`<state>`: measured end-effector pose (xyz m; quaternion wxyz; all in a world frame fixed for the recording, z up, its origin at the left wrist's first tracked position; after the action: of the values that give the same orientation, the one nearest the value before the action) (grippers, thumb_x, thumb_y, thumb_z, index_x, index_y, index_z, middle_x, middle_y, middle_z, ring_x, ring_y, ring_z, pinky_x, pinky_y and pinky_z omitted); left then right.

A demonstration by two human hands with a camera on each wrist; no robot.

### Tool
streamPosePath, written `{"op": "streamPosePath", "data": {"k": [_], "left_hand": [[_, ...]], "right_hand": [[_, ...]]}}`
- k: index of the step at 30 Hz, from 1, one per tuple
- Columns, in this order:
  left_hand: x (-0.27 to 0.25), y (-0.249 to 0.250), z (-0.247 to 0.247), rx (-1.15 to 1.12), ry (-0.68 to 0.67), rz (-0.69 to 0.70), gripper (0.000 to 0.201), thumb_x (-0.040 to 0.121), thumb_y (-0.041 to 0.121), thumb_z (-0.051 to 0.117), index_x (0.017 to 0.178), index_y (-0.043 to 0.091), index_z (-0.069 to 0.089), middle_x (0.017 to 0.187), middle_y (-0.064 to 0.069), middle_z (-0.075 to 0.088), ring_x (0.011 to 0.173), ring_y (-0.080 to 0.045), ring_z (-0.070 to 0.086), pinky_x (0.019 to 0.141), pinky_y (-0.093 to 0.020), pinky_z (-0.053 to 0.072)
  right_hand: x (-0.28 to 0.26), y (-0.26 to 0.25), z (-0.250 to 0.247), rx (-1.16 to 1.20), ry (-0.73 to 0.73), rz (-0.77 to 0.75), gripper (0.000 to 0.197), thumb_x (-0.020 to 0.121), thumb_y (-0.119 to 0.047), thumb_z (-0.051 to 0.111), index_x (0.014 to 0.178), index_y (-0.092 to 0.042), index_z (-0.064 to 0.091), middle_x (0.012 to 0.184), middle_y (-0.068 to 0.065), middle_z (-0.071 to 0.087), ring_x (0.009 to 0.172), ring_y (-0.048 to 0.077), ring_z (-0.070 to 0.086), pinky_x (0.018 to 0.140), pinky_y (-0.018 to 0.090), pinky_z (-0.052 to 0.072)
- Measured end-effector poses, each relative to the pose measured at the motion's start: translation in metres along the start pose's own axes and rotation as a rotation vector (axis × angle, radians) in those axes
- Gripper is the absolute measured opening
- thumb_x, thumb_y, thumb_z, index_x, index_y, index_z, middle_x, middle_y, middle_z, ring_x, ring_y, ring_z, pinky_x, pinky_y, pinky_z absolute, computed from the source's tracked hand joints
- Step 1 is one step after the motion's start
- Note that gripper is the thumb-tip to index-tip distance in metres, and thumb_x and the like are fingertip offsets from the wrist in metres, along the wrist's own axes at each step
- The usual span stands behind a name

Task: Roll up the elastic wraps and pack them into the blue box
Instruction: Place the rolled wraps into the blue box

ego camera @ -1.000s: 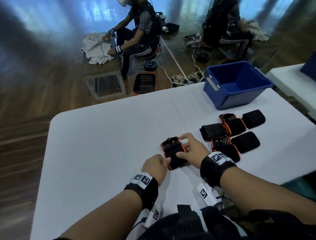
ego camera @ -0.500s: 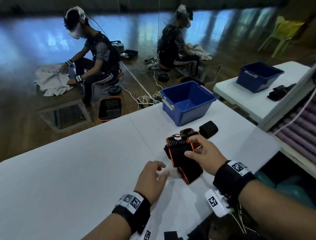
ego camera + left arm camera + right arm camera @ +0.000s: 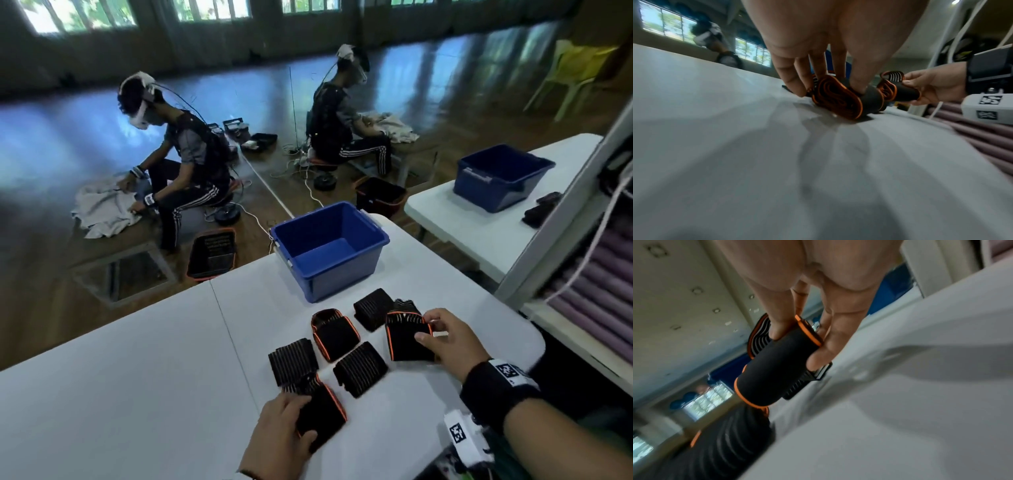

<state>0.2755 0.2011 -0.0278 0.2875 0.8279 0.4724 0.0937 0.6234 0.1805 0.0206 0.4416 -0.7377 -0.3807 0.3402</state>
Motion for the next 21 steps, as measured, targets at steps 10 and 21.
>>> {"op": "streamPosePath", "data": {"k": [10,21], "left_hand": [[-0.004,0.003,0.014,0.122,0.1,-0.246,0.057,0.073,0.02,0.074,0.129,0.02,0.065,0.126,0.005,0.058,0.108,-0.017,0.061,0.092,-0.026,0.047],[0.001,0.023,0.004,0.001,0.228,-0.253,0.046,0.08,0.049,0.057,0.121,0.031,0.064,0.116,0.021,0.053,0.106,-0.003,0.056,0.092,-0.023,0.046]], "right_hand": [[0.043,0.035,0.011,-0.188,-0.312,-0.066,0.025,0.083,-0.012,0.074,0.09,-0.033,0.064,0.081,-0.003,0.07,0.074,0.011,0.066,0.076,0.028,0.055],[0.083,0.02,0.005,-0.463,-0.556,-0.143,0.025,0.085,-0.04,0.073,0.104,-0.029,0.06,0.102,-0.011,0.065,0.089,0.003,0.06,0.078,0.021,0.044]]}}
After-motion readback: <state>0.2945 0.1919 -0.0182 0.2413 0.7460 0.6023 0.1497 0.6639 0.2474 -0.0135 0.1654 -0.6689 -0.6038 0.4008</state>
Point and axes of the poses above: each hand's wrist, its own x-axis towards the middle knuckle, its own z-axis out of the palm, y = z × x, the point moved 5 cm from there along x, towards the middle knuckle
